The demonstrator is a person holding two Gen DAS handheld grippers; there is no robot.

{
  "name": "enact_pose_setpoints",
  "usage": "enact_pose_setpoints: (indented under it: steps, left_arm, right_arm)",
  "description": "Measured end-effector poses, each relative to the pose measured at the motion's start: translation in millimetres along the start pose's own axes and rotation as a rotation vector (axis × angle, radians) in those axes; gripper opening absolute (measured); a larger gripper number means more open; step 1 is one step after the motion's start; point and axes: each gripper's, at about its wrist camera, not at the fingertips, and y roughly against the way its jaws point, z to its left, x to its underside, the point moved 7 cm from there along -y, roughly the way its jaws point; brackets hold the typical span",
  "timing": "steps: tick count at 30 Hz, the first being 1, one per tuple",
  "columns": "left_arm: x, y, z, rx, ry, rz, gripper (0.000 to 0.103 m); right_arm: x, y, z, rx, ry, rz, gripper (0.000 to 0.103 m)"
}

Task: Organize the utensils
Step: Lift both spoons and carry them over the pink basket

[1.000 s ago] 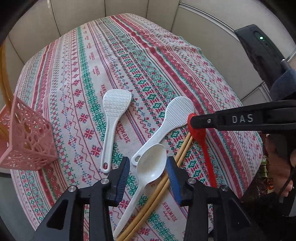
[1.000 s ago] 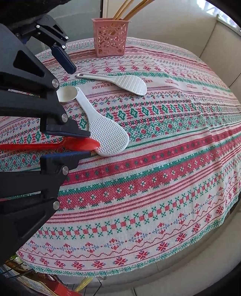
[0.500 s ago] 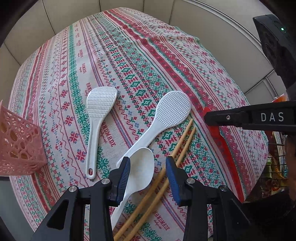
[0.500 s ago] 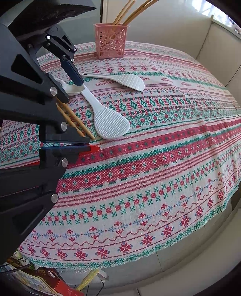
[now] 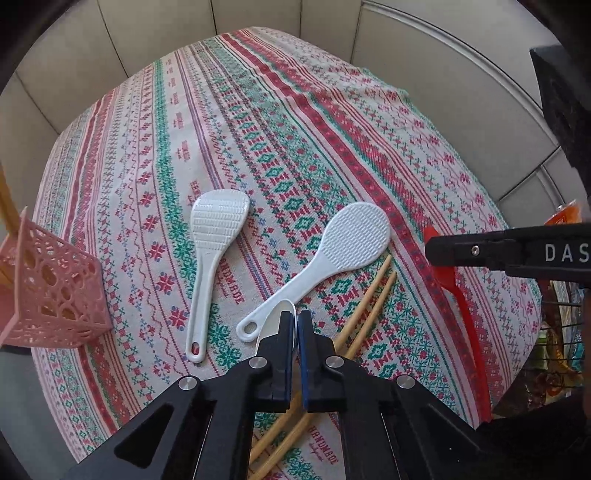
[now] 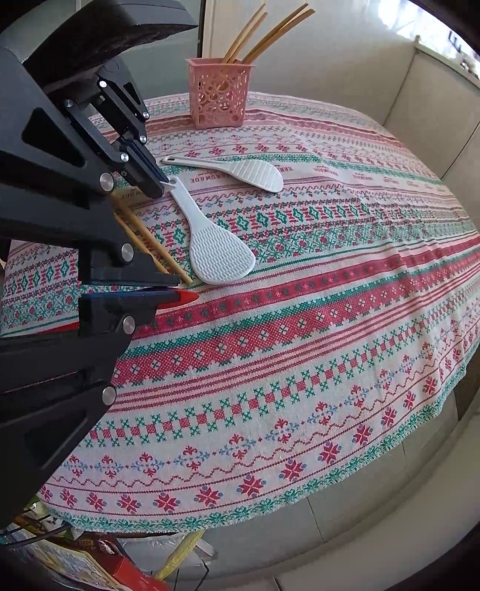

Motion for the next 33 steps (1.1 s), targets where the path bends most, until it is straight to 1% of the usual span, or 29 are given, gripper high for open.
enact_pose_setpoints:
  steps: [5,9,12,16,19,21,24,28,29,32,33]
  left_arm:
    - [-7,49,29,0.033,0.108,-0.145,0.003]
    - [-10,94,56,0.059,0.184,-0.282,0.003]
    - [-4,133,79,0.086,0.24,-0.394,0.003]
    - [2,184,113,0.129,0.323,-0.573,0.003]
    - [6,211,141,0.169,0.392,-0.693,0.003]
    - [6,219,158,0.221,0.437,-0.756,0.003]
    - [3,221,180,0.297,0.495,-0.832,0.003]
    - [-3,222,202,0.371,0.532,-0.936,0.002]
    - [-4,222,206,0.378,0.533,-0.953,0.002]
    - [-4,217,217,0.36,0.528,-0.989,0.003]
    - [-5,215,220,0.364,0.529,-0.997,0.003]
  right_arm:
    - [0,26,18,-0.061,0.035,-0.072,0.001]
    - [0,48,41,-0.118,0.08,-0.16,0.001]
    - [-1,65,69,-0.161,0.131,-0.241,0.001]
    - [-2,86,111,-0.234,0.203,-0.349,0.001]
    - [-3,98,141,-0.28,0.251,-0.428,0.001]
    - [-4,105,157,-0.319,0.267,-0.467,0.001]
    - [-5,110,177,-0.355,0.29,-0.511,0.001]
    - [-7,113,196,-0.402,0.307,-0.548,0.001]
    - [-8,114,199,-0.412,0.309,-0.557,0.001]
    - [-13,117,207,-0.442,0.307,-0.588,0.001]
    - [-14,117,209,-0.453,0.303,-0.596,0.001]
